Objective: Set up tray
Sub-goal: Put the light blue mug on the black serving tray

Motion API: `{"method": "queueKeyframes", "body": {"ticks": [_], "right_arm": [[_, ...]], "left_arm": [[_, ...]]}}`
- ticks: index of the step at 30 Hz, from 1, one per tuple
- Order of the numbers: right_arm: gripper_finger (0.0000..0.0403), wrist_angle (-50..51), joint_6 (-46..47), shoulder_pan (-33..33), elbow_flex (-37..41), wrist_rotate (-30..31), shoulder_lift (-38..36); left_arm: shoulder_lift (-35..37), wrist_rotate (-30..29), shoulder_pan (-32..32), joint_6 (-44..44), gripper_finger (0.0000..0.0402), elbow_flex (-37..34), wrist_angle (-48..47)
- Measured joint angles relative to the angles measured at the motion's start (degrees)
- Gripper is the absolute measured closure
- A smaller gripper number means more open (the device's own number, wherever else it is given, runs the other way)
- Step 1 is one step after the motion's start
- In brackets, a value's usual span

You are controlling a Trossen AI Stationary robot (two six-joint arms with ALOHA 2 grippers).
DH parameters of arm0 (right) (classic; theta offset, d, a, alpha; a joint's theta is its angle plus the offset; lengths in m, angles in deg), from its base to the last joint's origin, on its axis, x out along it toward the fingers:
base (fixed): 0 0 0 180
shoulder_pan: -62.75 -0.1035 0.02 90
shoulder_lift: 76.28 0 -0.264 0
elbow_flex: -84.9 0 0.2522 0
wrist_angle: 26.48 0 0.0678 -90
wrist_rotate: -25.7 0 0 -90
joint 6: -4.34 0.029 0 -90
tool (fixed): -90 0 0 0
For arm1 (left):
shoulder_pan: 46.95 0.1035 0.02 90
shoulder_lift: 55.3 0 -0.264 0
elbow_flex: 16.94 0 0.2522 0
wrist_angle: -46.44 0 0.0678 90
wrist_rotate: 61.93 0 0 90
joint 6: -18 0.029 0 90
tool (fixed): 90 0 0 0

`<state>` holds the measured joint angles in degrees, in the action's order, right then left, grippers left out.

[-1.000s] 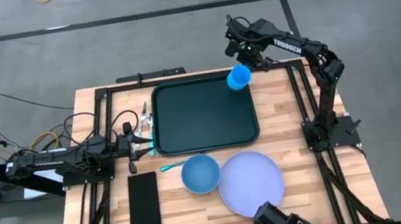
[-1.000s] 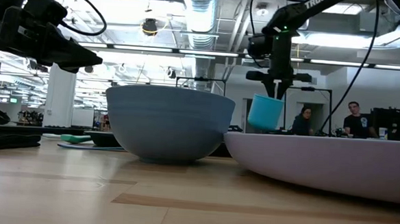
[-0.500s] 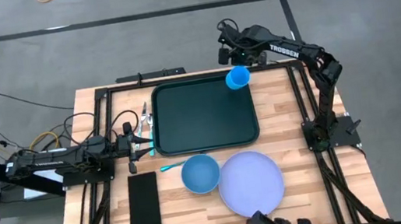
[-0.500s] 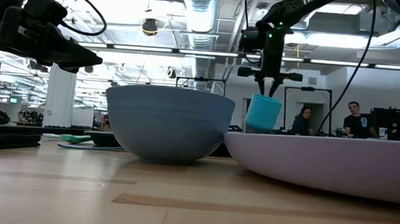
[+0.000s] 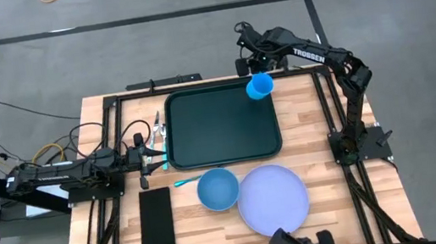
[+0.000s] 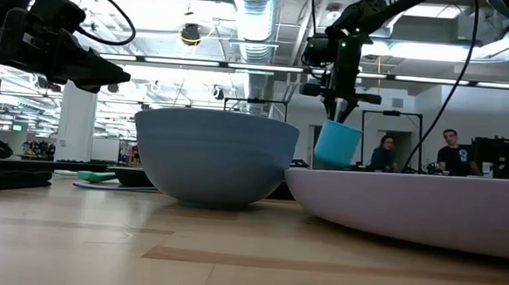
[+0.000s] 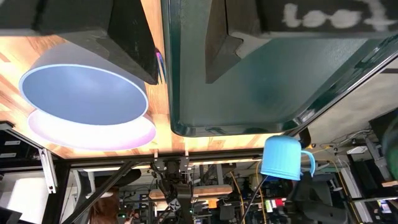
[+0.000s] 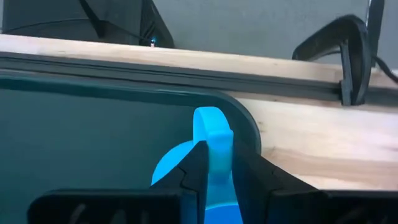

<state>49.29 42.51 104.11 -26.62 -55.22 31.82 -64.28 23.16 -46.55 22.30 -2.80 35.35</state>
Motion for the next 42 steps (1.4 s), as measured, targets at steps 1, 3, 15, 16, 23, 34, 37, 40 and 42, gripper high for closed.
{"method": "queueKeyframes", "body": {"ticks": [1,3,15,16,23,34,37,40,42], "right_arm": [[0.0349,-0.32,-0.70,0.00,0.00,0.00,0.00],[0.0349,-1.25,-1.17,0.04,0.00,0.02,0.00],[0.0349,-6.81,-0.69,0.92,5.19,-1.89,0.02],[0.0349,-6.92,-0.71,0.91,5.55,-1.89,0.02],[0.0349,-8.39,-0.69,0.79,7.95,-1.88,0.07],[0.0349,-8.66,-0.67,0.36,8.11,-1.97,4.15],[0.0348,-8.67,-0.58,0.88,7.76,-3.07,5.57],[0.0348,-8.77,-0.66,1.45,7.19,-4.34,6.27],[0.0348,-8.41,-0.83,1.60,6.89,-4.66,6.33]], "left_arm": [[-0.01,0.00,0.00,0.01,0.0281,-0.02,0.00],[0.00,0.00,0.00,0.02,0.0281,-0.02,0.00],[-0.02,0.00,0.00,0.02,0.0281,-0.02,0.00],[-0.02,-0.02,0.00,0.02,0.0281,-0.02,0.00],[0.00,0.00,0.00,0.01,0.0281,-0.02,0.01],[-0.02,-0.01,0.00,0.02,0.0281,0.00,0.00],[0.01,0.00,0.00,0.02,0.0281,-0.02,0.00],[0.01,0.00,0.00,0.02,0.0281,-0.02,0.00],[0.00,0.00,0.00,0.02,0.0281,-0.02,0.00]]}}
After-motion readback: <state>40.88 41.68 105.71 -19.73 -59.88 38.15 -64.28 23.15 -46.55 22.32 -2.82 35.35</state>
